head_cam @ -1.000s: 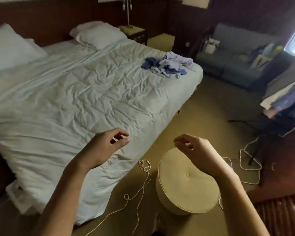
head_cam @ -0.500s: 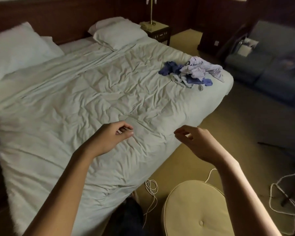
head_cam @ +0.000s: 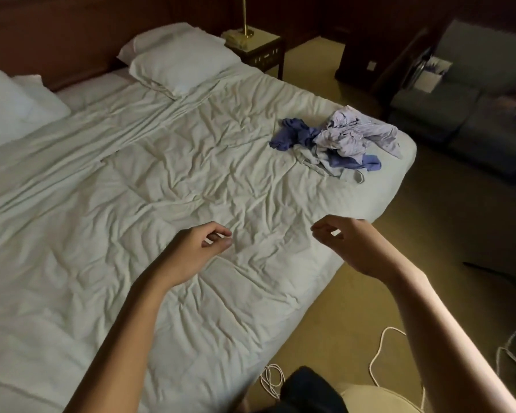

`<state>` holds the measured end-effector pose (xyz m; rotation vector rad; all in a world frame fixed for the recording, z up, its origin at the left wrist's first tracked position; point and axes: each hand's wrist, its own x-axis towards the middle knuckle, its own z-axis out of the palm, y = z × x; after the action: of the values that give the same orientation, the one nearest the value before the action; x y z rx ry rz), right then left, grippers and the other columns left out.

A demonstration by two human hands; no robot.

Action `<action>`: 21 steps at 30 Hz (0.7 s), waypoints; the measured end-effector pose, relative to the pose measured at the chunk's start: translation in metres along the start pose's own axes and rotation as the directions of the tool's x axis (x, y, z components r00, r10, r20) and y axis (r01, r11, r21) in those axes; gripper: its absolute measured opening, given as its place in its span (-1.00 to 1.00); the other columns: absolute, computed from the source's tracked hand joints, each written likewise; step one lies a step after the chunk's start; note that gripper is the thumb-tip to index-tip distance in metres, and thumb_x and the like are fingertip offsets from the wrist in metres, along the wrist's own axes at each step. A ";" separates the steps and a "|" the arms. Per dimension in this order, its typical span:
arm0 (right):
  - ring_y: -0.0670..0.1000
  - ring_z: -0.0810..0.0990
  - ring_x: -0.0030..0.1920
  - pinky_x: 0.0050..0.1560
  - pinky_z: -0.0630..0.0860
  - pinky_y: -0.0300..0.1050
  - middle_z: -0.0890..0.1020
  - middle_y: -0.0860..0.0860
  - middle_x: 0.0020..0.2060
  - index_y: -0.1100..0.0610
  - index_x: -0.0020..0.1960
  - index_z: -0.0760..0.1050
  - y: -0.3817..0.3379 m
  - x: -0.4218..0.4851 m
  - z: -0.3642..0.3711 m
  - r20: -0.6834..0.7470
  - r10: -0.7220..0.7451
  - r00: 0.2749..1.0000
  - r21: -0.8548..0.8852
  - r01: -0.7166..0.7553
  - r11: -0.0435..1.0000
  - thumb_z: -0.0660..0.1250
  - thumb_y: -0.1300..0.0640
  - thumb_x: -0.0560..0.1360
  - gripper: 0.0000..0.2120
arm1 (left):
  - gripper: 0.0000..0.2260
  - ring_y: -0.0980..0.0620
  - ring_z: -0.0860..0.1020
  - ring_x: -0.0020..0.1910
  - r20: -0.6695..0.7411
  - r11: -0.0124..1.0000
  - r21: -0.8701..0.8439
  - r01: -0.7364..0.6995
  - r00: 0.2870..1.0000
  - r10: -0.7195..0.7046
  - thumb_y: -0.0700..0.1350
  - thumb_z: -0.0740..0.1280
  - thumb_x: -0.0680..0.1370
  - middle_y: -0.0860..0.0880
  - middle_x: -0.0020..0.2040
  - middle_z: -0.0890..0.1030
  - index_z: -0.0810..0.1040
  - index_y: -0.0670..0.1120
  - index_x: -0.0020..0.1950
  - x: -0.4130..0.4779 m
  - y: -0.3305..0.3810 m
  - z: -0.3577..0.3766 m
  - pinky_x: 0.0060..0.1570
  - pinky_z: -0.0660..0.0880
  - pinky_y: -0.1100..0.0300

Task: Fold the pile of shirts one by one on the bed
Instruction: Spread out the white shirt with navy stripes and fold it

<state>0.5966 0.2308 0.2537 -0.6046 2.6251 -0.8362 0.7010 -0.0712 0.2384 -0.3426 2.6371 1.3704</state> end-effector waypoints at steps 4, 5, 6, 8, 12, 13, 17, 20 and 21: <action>-0.18 0.60 -0.05 0.00 0.59 -0.08 0.65 -0.19 0.04 -0.15 0.12 0.58 0.030 0.057 -0.020 0.017 0.030 0.999 -0.017 -0.030 0.999 0.26 -0.14 0.59 -0.81 | -0.89 0.14 0.59 -0.12 0.031 1.000 -0.002 0.010 0.999 -0.010 0.02 0.38 0.58 0.12 -0.06 0.63 0.63 0.11 0.10 0.068 0.011 0.002 -0.13 0.43 0.43; -0.19 0.59 -0.06 0.00 0.59 -0.07 0.65 -0.20 0.04 -0.16 0.12 0.58 0.041 0.074 -0.025 0.023 0.037 0.999 -0.021 -0.037 0.999 0.26 -0.14 0.59 -0.82 | -0.88 0.13 0.60 -0.11 0.037 1.000 -0.004 0.016 0.999 -0.015 0.03 0.38 0.58 0.12 -0.06 0.63 0.63 0.11 0.10 0.088 0.014 0.005 -0.11 0.45 0.38; -0.20 0.58 -0.07 -0.01 0.58 -0.08 0.65 -0.21 0.03 -0.16 0.11 0.58 0.053 0.091 -0.030 0.030 0.043 0.999 -0.023 -0.042 0.999 0.26 -0.15 0.59 -0.82 | -0.88 0.13 0.61 -0.10 0.044 1.000 -0.004 0.022 0.999 -0.022 0.04 0.38 0.58 0.11 -0.05 0.63 0.63 0.11 0.10 0.109 0.017 0.009 -0.07 0.46 0.33; -0.24 0.56 -0.10 -0.09 0.53 -0.17 0.65 -0.21 0.00 -0.17 0.08 0.58 0.083 0.130 -0.041 0.049 0.049 0.998 -0.028 -0.048 0.998 0.27 -0.15 0.58 -0.84 | -0.87 0.14 0.61 -0.09 0.055 1.000 0.000 0.030 0.998 -0.030 0.06 0.38 0.58 0.10 -0.05 0.64 0.64 0.11 0.10 0.157 0.023 0.020 -0.03 0.47 0.28; -0.16 0.59 -0.08 -0.13 0.48 -0.23 0.66 -0.15 -0.04 -0.11 0.08 0.59 0.163 0.241 -0.063 0.096 0.053 0.994 -0.079 -0.046 0.996 0.30 -0.10 0.58 -0.85 | -0.90 0.17 0.61 -0.12 0.087 0.998 0.007 0.068 0.994 -0.068 0.07 0.38 0.57 0.11 -0.06 0.63 0.64 0.13 0.06 0.286 0.033 0.067 -0.05 0.51 0.23; -0.09 0.61 -0.04 -0.08 0.51 -0.17 0.67 -0.12 -0.02 -0.08 0.10 0.59 0.188 0.274 -0.065 0.101 0.057 0.993 -0.098 -0.047 0.994 0.30 -0.07 0.58 -0.84 | -0.90 0.15 0.61 -0.11 0.091 0.997 0.006 0.083 0.992 -0.083 0.06 0.39 0.57 0.11 -0.05 0.63 0.65 0.12 0.05 0.325 0.033 0.084 -0.04 0.52 0.19; 0.06 0.60 0.11 -0.04 0.43 -0.11 0.66 -0.01 0.08 0.01 0.25 0.55 0.294 0.410 -0.048 0.101 0.085 0.991 -0.183 -0.066 0.981 0.25 -0.07 0.61 -0.72 | -0.85 0.11 0.60 0.05 0.075 0.992 0.038 0.122 0.989 -0.125 0.04 0.39 0.56 0.16 0.01 0.62 0.64 0.06 0.09 0.492 0.020 0.165 0.01 0.52 0.24; 0.19 0.55 0.22 0.11 0.49 0.04 0.59 0.14 0.22 0.10 0.34 0.48 0.362 0.493 -0.014 0.119 0.042 0.992 -0.281 -0.007 0.960 0.20 -0.10 0.63 -0.61 | -0.66 -0.02 0.51 0.29 0.045 0.986 0.123 0.112 0.992 -0.118 -0.03 0.40 0.57 -0.02 0.28 0.51 0.53 -0.01 0.33 0.608 0.000 0.228 0.25 0.47 0.11; 0.23 0.53 0.23 0.15 0.49 0.10 0.55 0.19 0.24 0.10 0.37 0.44 0.380 0.514 -0.004 0.104 0.014 0.994 -0.316 0.020 0.949 0.22 -0.11 0.62 -0.58 | -0.58 -0.07 0.46 0.34 0.031 0.976 0.194 0.097 0.994 -0.105 -0.04 0.41 0.56 -0.09 0.35 0.42 0.46 -0.01 0.41 0.639 -0.007 0.245 0.30 0.43 0.08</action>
<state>0.0409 0.2654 -0.0609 -0.7126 2.6796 -0.3699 0.0940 0.0414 -0.0579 -0.4117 2.6499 1.0707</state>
